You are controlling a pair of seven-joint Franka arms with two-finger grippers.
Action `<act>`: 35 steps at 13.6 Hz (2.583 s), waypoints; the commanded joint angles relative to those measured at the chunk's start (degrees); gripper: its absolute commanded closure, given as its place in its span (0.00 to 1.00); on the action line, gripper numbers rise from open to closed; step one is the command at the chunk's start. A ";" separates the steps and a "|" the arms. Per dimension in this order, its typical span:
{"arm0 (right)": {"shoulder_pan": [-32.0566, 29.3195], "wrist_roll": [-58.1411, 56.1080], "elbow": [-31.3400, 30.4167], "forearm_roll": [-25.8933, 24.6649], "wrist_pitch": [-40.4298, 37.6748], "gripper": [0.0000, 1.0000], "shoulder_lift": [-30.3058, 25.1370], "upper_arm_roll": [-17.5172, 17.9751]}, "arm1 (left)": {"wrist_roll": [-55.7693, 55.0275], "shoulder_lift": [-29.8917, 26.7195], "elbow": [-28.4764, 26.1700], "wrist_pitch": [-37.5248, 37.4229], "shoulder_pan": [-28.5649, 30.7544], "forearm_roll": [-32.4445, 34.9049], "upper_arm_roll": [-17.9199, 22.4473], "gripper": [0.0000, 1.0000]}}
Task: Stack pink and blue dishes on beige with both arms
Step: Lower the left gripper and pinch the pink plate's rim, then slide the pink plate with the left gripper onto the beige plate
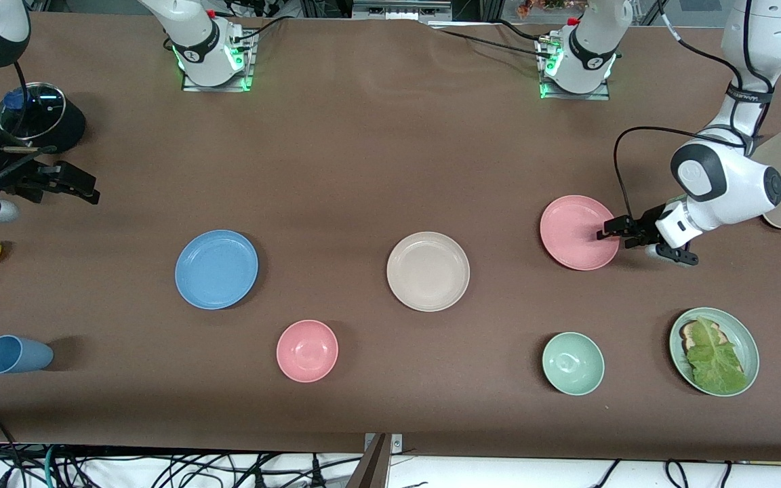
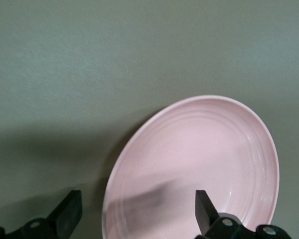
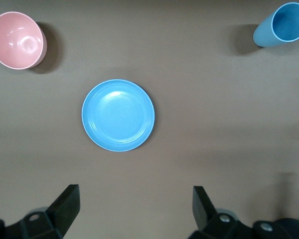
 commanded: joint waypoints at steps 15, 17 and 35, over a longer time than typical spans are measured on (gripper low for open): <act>-0.23 0.02 -1.00 -0.23 -0.07 0.00 -1.21 0.18 | 6.16 0.51 -1.32 1.90 -0.06 -4.59 0.93 1.00; -0.31 0.02 -1.00 -0.23 -0.07 0.00 -1.21 0.18 | 6.16 0.51 -1.32 1.90 -0.06 -4.59 0.93 1.00; -0.31 -0.07 -1.00 -0.23 -0.07 0.00 -1.21 0.18 | -19.39 -2.56 9.75 -8.56 -11.91 -2.83 0.40 1.00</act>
